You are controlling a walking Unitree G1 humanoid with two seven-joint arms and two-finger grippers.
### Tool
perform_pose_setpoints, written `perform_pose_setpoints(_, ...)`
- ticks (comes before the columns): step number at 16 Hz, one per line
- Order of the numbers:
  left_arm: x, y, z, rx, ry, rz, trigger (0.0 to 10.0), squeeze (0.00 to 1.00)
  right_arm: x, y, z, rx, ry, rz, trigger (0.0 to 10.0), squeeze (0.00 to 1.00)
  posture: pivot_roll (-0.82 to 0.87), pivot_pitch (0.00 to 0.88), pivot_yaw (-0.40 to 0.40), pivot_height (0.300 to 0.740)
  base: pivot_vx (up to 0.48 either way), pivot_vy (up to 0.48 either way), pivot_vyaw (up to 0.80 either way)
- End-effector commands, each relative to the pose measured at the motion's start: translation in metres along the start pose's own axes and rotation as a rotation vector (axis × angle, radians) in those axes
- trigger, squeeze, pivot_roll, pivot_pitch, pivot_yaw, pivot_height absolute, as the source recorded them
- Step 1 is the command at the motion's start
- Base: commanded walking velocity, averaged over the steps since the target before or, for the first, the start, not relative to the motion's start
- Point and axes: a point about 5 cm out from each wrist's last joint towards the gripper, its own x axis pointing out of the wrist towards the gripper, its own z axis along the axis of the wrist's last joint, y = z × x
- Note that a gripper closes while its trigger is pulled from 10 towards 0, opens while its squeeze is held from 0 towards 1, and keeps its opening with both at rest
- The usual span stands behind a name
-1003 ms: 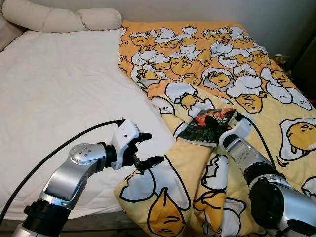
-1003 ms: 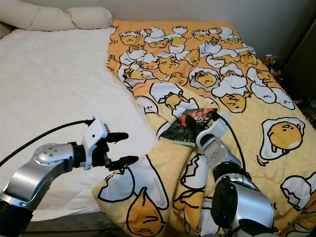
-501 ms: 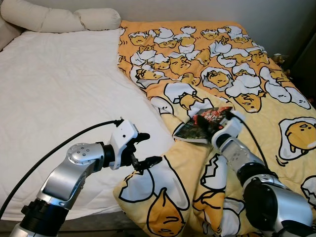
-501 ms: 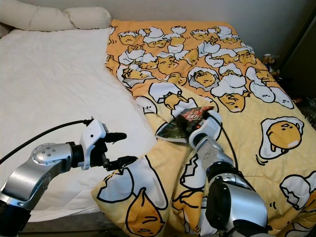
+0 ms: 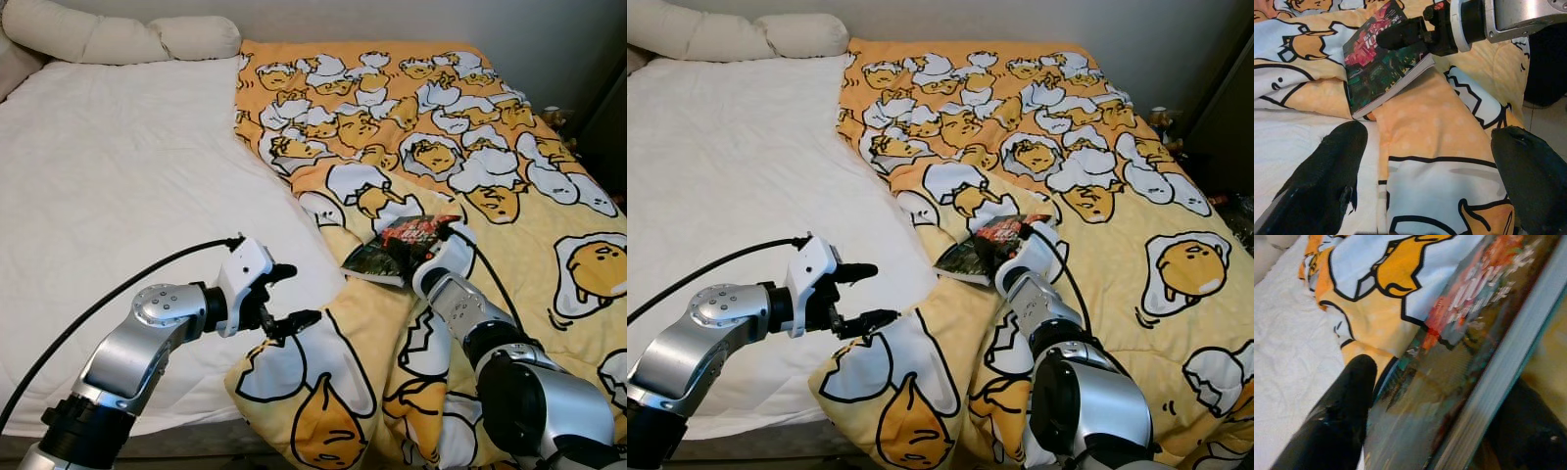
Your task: Clean up the room
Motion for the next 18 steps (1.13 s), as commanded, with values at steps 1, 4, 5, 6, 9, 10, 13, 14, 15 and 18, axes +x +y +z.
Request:
perform_pose_setpoints(1,-0.002,0.0,0.003,0.012,-0.008,0.001,10.0,0.0,0.0,-0.001,-0.001,0.004,0.013,-0.014,0.0,0.0,0.01,0.0,0.005,0.74,0.0,0.0,0.0)
perform_pose_setpoints(4,-0.003,0.0,0.001,0.009,-0.01,0.008,10.0,0.0,-0.002,-0.01,-0.003,0.03,0.011,-0.052,0.0,0.0,0.01,0.0,0.002,0.74,0.0,0.0,0.0)
perform_pose_setpoints(5,-0.003,0.0,0.001,0.008,-0.011,0.01,10.0,0.0,-0.003,-0.012,-0.002,0.037,0.009,-0.061,0.0,0.0,0.01,0.0,0.001,0.74,0.0,0.0,0.0)
perform_pose_setpoints(6,-0.003,0.0,0.001,0.007,-0.012,0.012,10.0,0.0,-0.003,-0.014,-0.002,0.037,0.007,-0.069,0.0,0.0,0.01,0.0,0.002,0.74,0.0,0.0,0.0)
perform_pose_setpoints(9,-0.003,-0.001,0.0,-0.003,-0.019,0.021,10.0,0.0,-0.004,-0.017,-0.003,0.03,0.007,-0.086,0.0,0.0,0.01,0.0,0.002,0.74,0.0,0.0,0.0)
perform_pose_setpoints(10,-0.003,-0.001,-0.001,-0.005,-0.019,0.023,10.0,0.0,-0.005,-0.018,-0.003,0.033,0.006,-0.089,0.0,0.0,0.01,0.0,0.002,0.74,0.0,0.0,0.0)
perform_pose_setpoints(13,-0.003,-0.005,-0.007,-0.012,-0.023,0.035,10.0,0.0,-0.006,-0.022,-0.003,0.027,0.004,-0.104,0.0,0.0,-0.01,0.0,0.018,0.74,0.0,0.0,0.0)
perform_pose_setpoints(14,-0.002,-0.006,-0.009,-0.013,-0.016,0.032,10.0,0.0,-0.007,-0.025,-0.003,0.019,0.005,-0.113,0.0,0.0,-0.01,0.0,0.024,0.74,0.0,0.0,0.0)
perform_pose_setpoints(15,-0.002,-0.006,-0.01,-0.009,-0.009,0.03,10.0,0.0,-0.007,-0.026,-0.003,0.013,0.004,-0.116,0.0,0.0,-0.02,0.0,0.031,0.74,0.0,0.0,0.0)
perform_pose_setpoints(18,-0.001,0.002,-0.012,0.015,-0.018,0.09,10.0,0.0,-0.009,-0.025,-0.001,-0.056,-0.031,0.002,0.0,0.0,-0.02,0.0,0.024,0.74,0.0,0.0,0.0)
